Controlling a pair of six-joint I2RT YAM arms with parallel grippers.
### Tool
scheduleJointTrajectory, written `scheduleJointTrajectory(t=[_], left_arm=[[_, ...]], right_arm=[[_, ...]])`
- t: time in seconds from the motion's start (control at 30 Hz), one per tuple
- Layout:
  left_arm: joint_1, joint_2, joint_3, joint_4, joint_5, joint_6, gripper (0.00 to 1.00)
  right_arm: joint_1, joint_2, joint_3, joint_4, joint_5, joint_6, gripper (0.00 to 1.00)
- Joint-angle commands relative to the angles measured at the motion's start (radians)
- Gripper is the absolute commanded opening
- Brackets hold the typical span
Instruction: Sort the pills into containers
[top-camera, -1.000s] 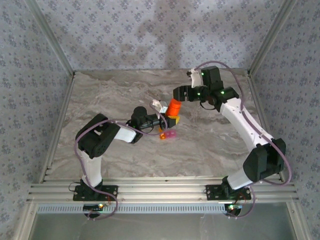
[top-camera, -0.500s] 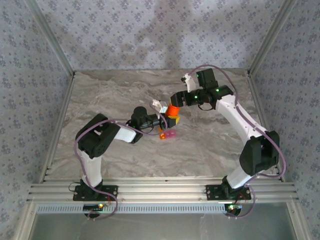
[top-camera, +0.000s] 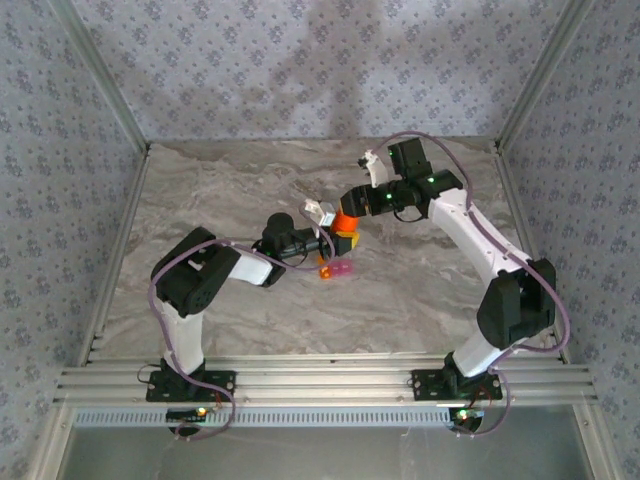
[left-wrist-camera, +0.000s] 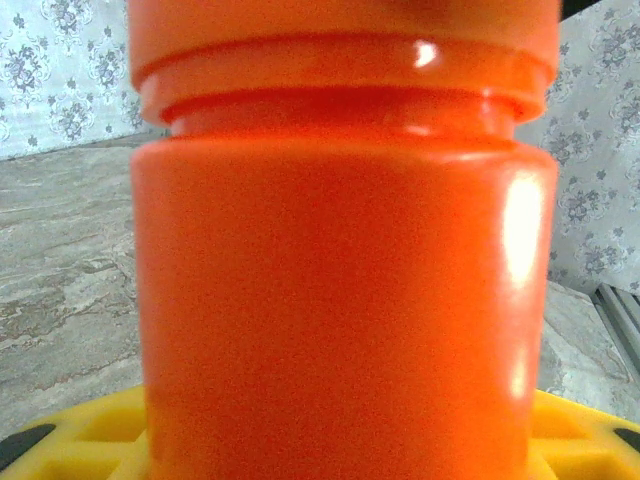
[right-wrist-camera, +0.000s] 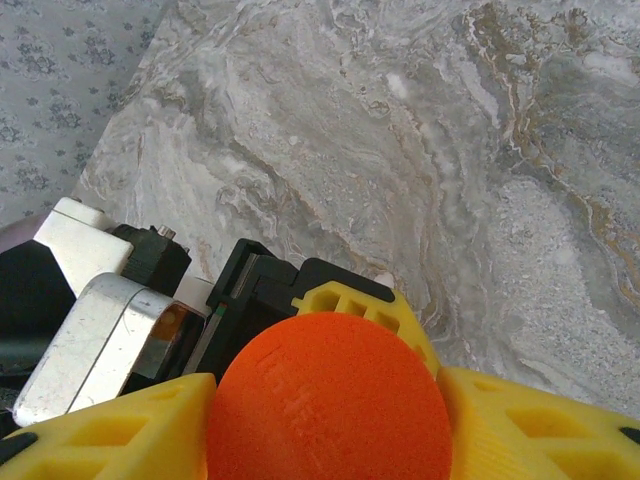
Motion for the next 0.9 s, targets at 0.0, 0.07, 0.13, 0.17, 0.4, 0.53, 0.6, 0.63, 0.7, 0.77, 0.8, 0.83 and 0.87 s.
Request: scheduleJointTrajectory(t=[0.0,0.07,0.13,0.17,0.4,0.53,0.6,0.63,0.7,0.77,0.8,0.83,0.87], left_arm=[[0.001,-0.031,0.01,0.048,0.003,0.013,0.0],[0.0,-0.031,0.01,0.047,0.004,0.013,0.0],[0.0,-0.031,0.01,0.05,0.004,0.013,0.0],[0.001,-0.031,0.009,0.049,0.002,0.013,0.0],[0.0,-0.029,0.012,0.048,0.003,0.011,0.0],[0.0,-0.028,0.014,0.046,0.003,0.008,0.0],[0.0,-0.028,0.012,0.046,0.004,0.009,0.0],[0.0,-0.028,0.014,0.045,0.003,0.01,0.0],[0.0,-0.028,0.014,0.044,0.002,0.011,0.0],[0.0,-0.028,0.017,0.044,0.004,0.01,0.0],[0.0,-0.027,0.017,0.044,0.004,0.01,0.0],[0.0,-0.028,0.016,0.044,0.004,0.01,0.0],[0.0,-0.028,0.014,0.044,0.004,0.01,0.0]], right_arm=[[0.008,0.008,0.016,-0.014,-0.006,-0.01,0.57],[0.009,-0.001,-0.002,-0.001,0.003,-0.004,0.55],[0.015,-0.014,-0.033,0.009,0.02,0.017,0.51],[0.019,-0.025,-0.057,0.052,0.033,0.046,0.49],[0.099,-0.131,-0.317,0.318,0.272,0.346,0.48],[0.14,-0.133,-0.355,0.364,0.336,0.394,0.5],[0.142,-0.124,-0.342,0.352,0.326,0.388,0.51],[0.143,-0.121,-0.334,0.345,0.324,0.381,0.51],[0.139,-0.117,-0.321,0.331,0.312,0.369,0.52],[0.135,-0.116,-0.305,0.316,0.298,0.355,0.55],[0.131,-0.117,-0.295,0.307,0.292,0.349,0.56],[0.128,-0.118,-0.282,0.295,0.284,0.341,0.58],[0.123,-0.12,-0.269,0.284,0.278,0.332,0.61]])
